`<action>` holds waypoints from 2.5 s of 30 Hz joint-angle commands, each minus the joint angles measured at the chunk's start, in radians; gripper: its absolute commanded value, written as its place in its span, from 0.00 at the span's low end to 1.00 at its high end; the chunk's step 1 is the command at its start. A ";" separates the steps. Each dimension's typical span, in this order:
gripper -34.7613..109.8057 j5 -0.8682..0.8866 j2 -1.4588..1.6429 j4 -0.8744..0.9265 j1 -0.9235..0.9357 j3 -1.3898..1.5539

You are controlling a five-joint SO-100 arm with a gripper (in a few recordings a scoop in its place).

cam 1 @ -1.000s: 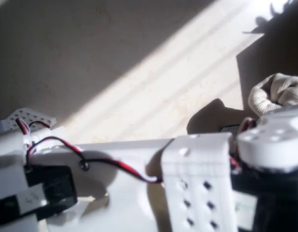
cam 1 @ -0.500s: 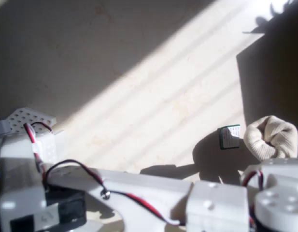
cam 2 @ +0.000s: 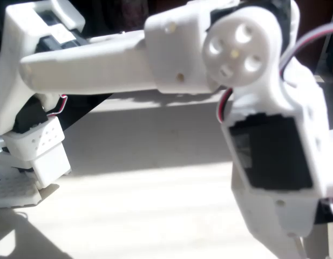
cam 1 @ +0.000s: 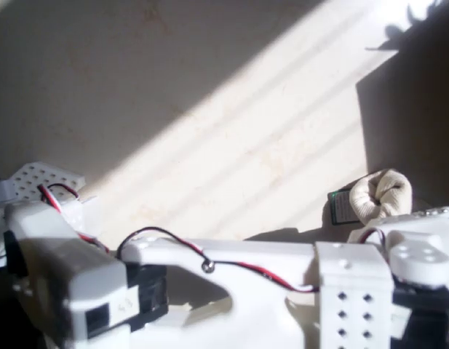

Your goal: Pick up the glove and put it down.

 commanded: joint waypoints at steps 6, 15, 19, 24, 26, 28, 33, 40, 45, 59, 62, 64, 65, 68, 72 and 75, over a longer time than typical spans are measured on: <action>0.24 -0.009 -0.054 0.000 0.012 -0.020; 0.24 -0.009 -0.061 0.000 0.011 -0.020; 0.24 -0.009 -0.061 0.000 0.005 -0.032; 0.26 -0.025 -0.049 0.008 -0.003 -0.028; 0.28 -0.035 -0.048 0.031 -0.005 -0.032; 0.31 -0.038 -0.044 0.058 -0.005 -0.034; 0.38 -0.038 -0.026 0.095 -0.003 -0.034; 0.42 -0.037 0.048 0.098 0.002 -0.034; 0.42 -0.037 0.071 0.098 -0.005 -0.034; 0.42 -0.023 0.163 0.100 -0.242 -0.023; 0.42 -0.021 0.155 0.098 -0.295 -0.021; 0.42 -0.021 0.138 0.089 -0.316 -0.021; 0.42 -0.021 0.118 0.087 -0.322 -0.021; 0.42 -0.020 0.067 0.089 -0.325 -0.025; 0.42 0.012 0.048 0.086 -0.318 -0.029; 0.42 0.020 0.046 0.084 -0.314 -0.023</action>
